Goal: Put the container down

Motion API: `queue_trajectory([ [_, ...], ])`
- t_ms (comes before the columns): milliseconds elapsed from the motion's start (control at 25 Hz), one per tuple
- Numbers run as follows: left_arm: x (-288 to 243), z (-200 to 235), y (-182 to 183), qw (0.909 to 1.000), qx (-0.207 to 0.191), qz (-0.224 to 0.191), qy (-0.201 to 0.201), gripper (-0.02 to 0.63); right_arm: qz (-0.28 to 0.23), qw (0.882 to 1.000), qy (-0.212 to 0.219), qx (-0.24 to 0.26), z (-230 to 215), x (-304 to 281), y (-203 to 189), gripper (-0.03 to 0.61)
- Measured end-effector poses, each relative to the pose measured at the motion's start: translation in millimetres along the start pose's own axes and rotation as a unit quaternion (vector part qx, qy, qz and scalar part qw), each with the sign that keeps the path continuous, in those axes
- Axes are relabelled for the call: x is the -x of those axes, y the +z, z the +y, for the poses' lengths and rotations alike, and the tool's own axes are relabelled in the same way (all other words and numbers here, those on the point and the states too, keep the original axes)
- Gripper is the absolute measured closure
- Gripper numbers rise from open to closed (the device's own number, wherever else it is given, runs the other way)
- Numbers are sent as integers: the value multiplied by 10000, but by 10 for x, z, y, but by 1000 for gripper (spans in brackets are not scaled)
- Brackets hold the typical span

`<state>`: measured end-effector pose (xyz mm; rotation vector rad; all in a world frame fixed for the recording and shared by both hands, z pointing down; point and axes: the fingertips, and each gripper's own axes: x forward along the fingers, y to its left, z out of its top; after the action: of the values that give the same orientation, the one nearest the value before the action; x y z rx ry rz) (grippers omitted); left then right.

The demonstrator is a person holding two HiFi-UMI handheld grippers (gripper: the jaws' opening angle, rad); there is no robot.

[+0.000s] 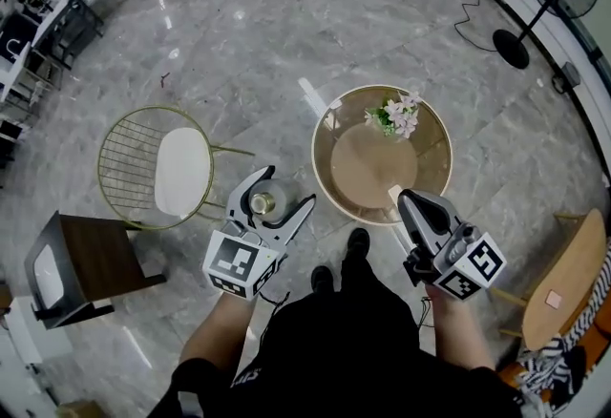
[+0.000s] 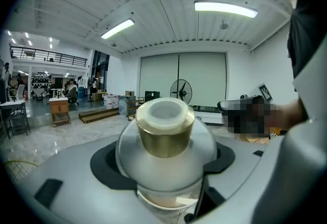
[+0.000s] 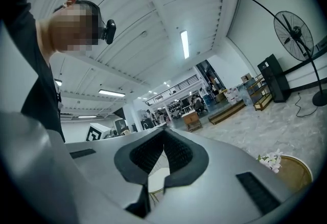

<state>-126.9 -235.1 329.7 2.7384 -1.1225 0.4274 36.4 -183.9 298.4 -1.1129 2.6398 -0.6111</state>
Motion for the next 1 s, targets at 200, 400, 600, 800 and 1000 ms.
queue_trajectory([
  [200,-607,65,177,10000,0,-32,18,270,93,9998,126,-135,-576,-140,125,563],
  [400,-1108,128,217,9999,63,40,95,270,186,9993,224,-229,-1047,-243,221,563],
  [600,-1435,141,148,9997,180,136,134,270,367,9985,299,-264,-1347,-321,218,563],
  [800,-1702,271,-41,9993,197,300,77,270,523,9976,297,-338,-1545,-476,120,563],
  [1000,-2015,490,-388,9985,258,475,-69,270,761,9962,222,-347,-1783,-727,-177,563],
])
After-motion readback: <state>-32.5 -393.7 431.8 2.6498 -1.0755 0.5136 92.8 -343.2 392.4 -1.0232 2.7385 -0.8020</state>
